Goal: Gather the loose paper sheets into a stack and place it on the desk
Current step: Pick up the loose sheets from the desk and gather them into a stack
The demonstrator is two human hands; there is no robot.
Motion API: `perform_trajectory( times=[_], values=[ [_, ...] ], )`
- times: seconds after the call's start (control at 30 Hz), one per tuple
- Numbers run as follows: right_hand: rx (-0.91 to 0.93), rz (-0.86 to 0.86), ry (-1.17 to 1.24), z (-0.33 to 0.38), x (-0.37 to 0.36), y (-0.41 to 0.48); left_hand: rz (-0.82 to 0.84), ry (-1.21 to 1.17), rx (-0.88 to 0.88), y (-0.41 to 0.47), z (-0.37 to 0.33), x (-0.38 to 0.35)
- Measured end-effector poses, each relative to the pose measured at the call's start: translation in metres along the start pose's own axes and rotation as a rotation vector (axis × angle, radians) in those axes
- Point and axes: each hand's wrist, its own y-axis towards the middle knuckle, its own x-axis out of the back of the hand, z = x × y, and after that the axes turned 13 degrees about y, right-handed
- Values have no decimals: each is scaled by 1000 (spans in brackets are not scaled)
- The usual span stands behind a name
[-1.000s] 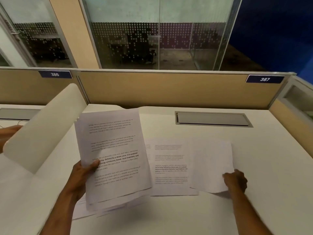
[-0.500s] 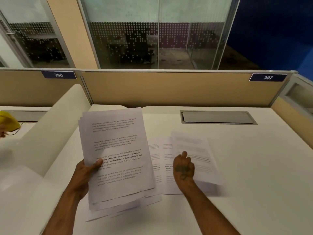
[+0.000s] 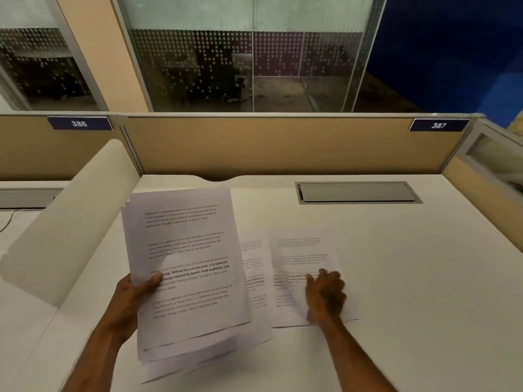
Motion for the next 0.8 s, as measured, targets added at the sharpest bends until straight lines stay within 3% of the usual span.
perform_trajectory(
  times=[0.1, 0.37, 0.57, 0.8],
  values=[
    [-226, -3, 31, -33, 15, 15, 8, -2, 1, 3, 0, -5],
    [-454, 107, 218, -38, 22, 32, 15, -14, 10, 2, 0, -16],
    [-490, 218, 263, -37, 26, 46, -13, 0, 17, 3, 0, -23],
    [-335, 205, 355, -45, 32, 42, -23, -5, 22, 2, -5, -31]
  ],
)
